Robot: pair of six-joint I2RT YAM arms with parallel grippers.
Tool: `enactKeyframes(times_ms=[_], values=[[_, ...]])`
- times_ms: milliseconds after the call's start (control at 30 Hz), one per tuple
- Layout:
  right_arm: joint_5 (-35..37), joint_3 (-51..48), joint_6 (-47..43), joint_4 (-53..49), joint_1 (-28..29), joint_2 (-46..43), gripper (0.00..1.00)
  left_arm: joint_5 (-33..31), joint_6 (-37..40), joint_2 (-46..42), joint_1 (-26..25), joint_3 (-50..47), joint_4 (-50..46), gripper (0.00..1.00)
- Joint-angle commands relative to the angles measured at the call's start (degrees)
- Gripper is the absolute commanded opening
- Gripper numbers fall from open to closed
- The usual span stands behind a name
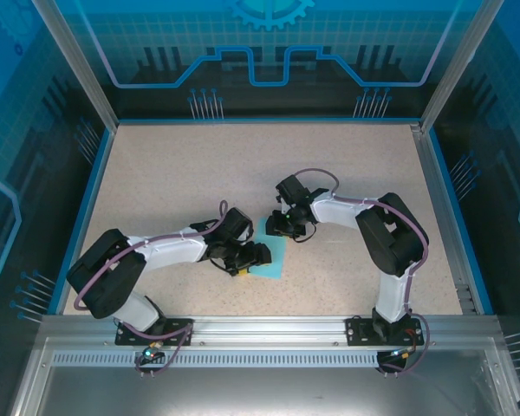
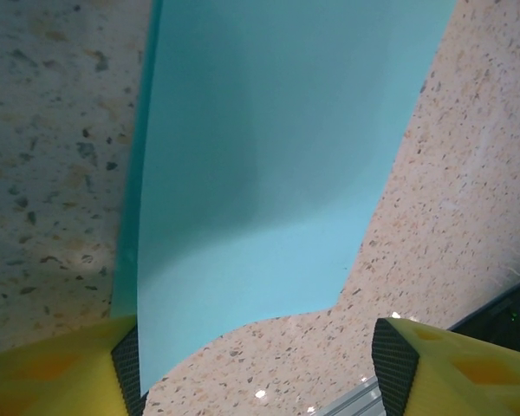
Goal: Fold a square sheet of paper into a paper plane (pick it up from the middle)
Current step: Fold the triangle a second time at the center of the table.
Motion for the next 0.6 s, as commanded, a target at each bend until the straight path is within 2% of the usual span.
enactKeyframes(times_ms=[0,367,567], values=[[4.5,-4.2,0.1,-0.9,-0.6,7.0,0.41,3.3,0.2,-0.2,-0.4,0.9,2.9,0.68],[3.5,-3.3,-0.3,-1.4,-0.7,7.5,0.40,5.6,0.6,-1.7,-0.5,3.0,9.8,0.63],[2.5,-3.4,-0.5,-1.5,-1.1,7.5,0.40,5.4,1.4,-0.6,-0.3,4.7,10.2,0.62]])
